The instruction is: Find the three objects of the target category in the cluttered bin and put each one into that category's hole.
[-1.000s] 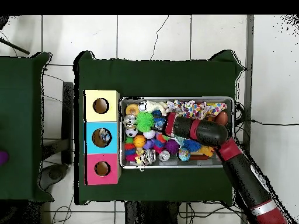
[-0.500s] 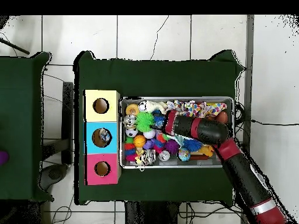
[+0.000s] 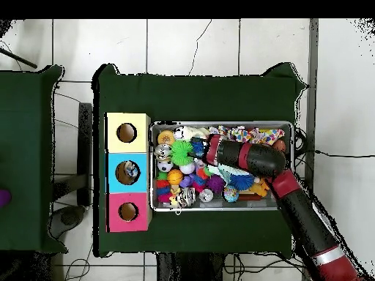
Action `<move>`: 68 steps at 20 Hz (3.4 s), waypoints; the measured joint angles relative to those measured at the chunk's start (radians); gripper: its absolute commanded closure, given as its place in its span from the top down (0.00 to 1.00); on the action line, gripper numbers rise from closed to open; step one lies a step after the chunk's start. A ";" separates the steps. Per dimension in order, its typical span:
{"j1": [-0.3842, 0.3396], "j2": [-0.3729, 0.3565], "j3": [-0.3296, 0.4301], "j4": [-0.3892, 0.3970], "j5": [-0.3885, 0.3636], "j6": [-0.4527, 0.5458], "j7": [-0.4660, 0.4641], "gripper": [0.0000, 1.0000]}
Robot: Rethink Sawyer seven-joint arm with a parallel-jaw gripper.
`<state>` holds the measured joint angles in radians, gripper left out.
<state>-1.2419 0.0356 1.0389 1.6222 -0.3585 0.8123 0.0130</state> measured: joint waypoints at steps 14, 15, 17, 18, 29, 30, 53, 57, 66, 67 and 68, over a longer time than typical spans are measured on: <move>0.005 0.005 -0.003 -0.065 0.000 0.029 0.000 1.00; 0.005 0.005 -0.004 -0.072 0.000 0.032 0.000 1.00; 0.005 0.006 -0.004 -0.077 0.000 0.035 0.000 1.00; 0.005 0.006 -0.004 -0.079 0.000 0.037 0.000 1.00; 0.002 0.041 -0.005 -0.114 -0.003 0.041 0.000 1.00; 0.001 0.045 -0.005 -0.116 -0.005 0.041 0.000 1.00; -0.060 0.171 0.014 -0.154 -0.139 0.036 -0.057 1.00; -0.040 0.143 0.011 -0.152 -0.139 0.036 -0.057 1.00; -0.006 0.091 0.003 -0.117 -0.141 0.036 -0.057 1.00; -0.005 0.087 0.003 -0.112 -0.141 0.036 -0.057 1.00; -0.004 0.084 0.002 -0.106 -0.142 0.036 -0.057 1.00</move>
<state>-1.2462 0.1198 1.0414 1.5162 -0.5001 0.8487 -0.0441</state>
